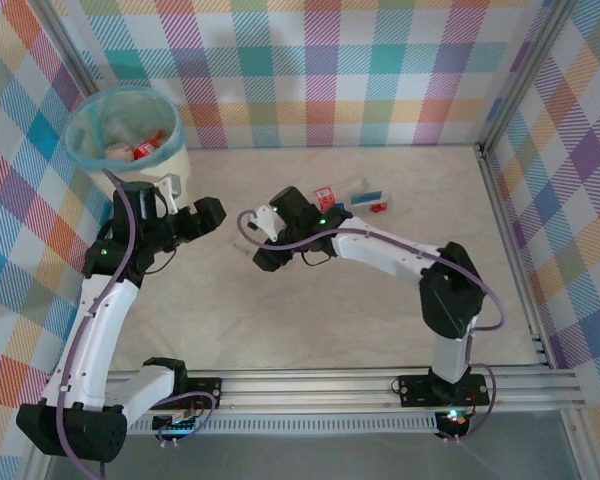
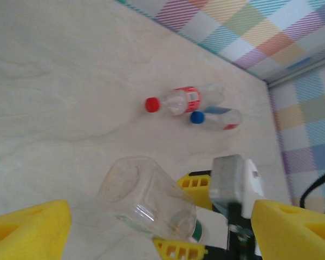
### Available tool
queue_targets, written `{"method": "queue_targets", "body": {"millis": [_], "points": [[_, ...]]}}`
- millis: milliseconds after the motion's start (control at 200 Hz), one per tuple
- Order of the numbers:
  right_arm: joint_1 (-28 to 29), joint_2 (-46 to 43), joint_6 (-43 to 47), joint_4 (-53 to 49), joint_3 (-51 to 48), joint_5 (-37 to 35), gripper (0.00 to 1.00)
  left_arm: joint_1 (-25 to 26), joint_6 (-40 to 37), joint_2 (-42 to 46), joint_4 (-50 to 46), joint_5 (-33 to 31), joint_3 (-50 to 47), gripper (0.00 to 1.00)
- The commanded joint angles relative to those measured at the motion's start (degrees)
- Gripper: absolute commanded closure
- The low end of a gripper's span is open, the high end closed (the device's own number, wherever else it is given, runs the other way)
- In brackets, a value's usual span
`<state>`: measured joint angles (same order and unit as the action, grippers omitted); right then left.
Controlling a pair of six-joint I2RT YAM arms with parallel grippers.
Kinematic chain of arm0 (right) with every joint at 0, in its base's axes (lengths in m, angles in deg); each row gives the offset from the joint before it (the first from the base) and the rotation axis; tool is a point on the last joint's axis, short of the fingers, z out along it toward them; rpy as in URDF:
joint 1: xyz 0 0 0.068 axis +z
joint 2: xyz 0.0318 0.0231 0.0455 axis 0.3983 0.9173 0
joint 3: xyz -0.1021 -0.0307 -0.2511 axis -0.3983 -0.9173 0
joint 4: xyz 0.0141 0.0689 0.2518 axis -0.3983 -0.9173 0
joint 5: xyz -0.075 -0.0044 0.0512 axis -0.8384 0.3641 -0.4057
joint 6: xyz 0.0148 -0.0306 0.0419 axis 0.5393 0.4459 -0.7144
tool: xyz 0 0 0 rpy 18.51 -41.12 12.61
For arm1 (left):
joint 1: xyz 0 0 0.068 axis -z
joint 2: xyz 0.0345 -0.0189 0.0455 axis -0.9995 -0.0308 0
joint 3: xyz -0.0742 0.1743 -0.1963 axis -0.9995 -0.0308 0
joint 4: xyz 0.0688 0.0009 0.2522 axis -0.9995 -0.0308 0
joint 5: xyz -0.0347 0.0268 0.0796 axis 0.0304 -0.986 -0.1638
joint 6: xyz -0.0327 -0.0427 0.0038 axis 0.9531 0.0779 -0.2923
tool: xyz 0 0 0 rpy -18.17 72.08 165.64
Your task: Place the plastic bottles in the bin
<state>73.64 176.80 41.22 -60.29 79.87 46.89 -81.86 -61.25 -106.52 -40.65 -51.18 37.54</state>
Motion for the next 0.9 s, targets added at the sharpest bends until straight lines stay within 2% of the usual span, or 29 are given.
{"method": "queue_targets", "body": {"millis": [0, 205, 330, 435, 620, 755, 895], "points": [[-1.3, -5.2, -5.4, 5.6, -2.0, 5.6, 0.40, 0.9, 3.9, -0.7, 6.3, 6.4, 1.2, 0.12], [-1.8, -11.2, -10.7, 14.4, -5.9, 10.6, 0.41, 5.4, 4.2, -2.2, 10.5, 11.9, 0.2, 0.09], [-1.8, -12.9, -12.3, 17.9, -7.3, 11.5, 0.41, 7.5, 4.4, -2.9, 10.5, 12.1, 0.2, 0.10], [-1.8, -13.8, -13.1, 19.2, -8.3, 12.1, 0.41, 8.0, 4.8, -2.5, 10.8, 12.4, -0.2, 0.15], [-1.8, -15.4, -13.6, 21.2, -10.4, 14.1, 0.40, 8.2, 5.8, -1.2, 12.3, 12.2, -1.2, 0.30], [-1.8, -16.6, -13.4, 22.4, -11.8, 15.0, 0.39, 8.2, 6.2, -0.7, 11.1, 9.3, -1.0, 0.33], [-1.8, -17.4, -13.1, 22.7, -12.6, 16.0, 0.38, 8.2, 7.6, -0.9, 11.4, 9.6, -1.1, 0.34]]}}
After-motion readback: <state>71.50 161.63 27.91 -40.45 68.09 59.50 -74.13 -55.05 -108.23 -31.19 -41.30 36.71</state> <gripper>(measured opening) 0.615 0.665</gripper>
